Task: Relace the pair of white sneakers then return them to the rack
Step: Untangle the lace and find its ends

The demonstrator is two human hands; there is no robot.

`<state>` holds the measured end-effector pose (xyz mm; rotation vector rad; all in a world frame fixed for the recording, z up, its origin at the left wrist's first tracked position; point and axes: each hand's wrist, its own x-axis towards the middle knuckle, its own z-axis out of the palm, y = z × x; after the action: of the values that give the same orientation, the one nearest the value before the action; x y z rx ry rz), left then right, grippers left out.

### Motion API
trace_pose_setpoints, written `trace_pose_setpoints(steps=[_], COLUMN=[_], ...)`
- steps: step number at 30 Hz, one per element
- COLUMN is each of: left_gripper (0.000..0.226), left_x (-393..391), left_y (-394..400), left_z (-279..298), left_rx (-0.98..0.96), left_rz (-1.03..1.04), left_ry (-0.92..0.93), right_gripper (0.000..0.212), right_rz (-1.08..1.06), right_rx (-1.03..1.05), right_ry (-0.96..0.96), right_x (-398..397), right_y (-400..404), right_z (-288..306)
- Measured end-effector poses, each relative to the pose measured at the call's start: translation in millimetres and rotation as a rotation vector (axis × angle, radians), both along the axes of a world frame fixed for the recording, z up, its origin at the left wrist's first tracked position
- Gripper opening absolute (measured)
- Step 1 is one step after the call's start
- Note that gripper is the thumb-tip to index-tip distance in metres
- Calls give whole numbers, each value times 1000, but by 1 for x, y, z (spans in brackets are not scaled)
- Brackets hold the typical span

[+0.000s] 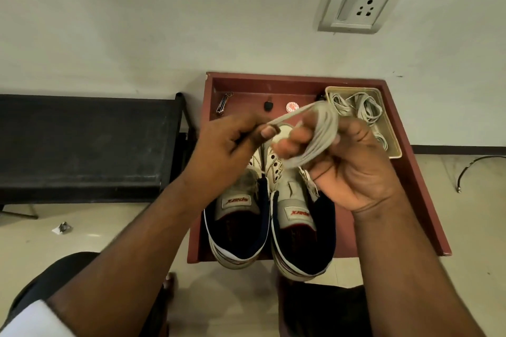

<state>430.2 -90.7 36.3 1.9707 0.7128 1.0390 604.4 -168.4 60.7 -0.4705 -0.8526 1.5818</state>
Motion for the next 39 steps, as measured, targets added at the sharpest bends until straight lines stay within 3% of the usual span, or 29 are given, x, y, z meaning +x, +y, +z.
trace_pose_setpoints(steps=[2, 4, 6, 8, 11, 13, 15, 18, 21, 24, 27, 30, 32, 35, 37, 39], left_gripper=[41, 43, 37, 35, 32, 27, 19, 12, 7, 9, 12, 18, 26, 33, 29, 21], left_x=[5, 9, 9, 6, 2, 0, -3, -5, -3, -2, 1, 8, 10, 9, 8, 6], left_y=[-5, -10, -10, -8, -3, 0, 4, 6, 5, 7, 6, 0, -3, -3, -2, 0], left_z=[-4, -3, -4, -4, -4, -3, -3, -2, 3, 1, -6, -9, -13, -13, -13, -13], left_rx=[-77, -77, 0, 73, 158, 209, 221, 90, -38, -153, -158, -53, 16, 68, 123, 230], left_rz=[-27, -77, -128, -146, -130, -91, -41, 37, 116, 137, 102, 20, -24, -19, -11, 16], left_ry=[35, 62, 118, 168, 173, 161, 142, 39, -65, -86, -34, 133, 208, 309, 330, 358], right_gripper=[27, 28, 27, 25, 20, 25, 23, 22, 23, 25, 26, 26, 27, 20, 19, 19], right_rz=[-111, -314, -536, -698, -808, -587, -281, -63, -3, 37, -49, -300, -485, -674, -674, -603], right_rx=[67, 83, 37, -65, -191, -181, -214, -266, -311, -280, -173, -155, -194, -229, -257, -290], right_ry=[190, 328, 306, 85, -669, -1115, -1231, -973, -505, -277, -34, 163, 128, -253, -541, -686], right_x=[1, 5, 9, 9, 11, 11, 9, 4, 0, -4, -8, -15, -18, -16, -16, -18], right_y=[6, 8, 10, 9, 8, 8, 8, 6, 1, -1, 2, 10, 16, 18, 18, 18], right_z=[1, 3, 7, 5, -13, -26, -29, -21, -5, -2, -2, -2, -6, -18, -24, -27])
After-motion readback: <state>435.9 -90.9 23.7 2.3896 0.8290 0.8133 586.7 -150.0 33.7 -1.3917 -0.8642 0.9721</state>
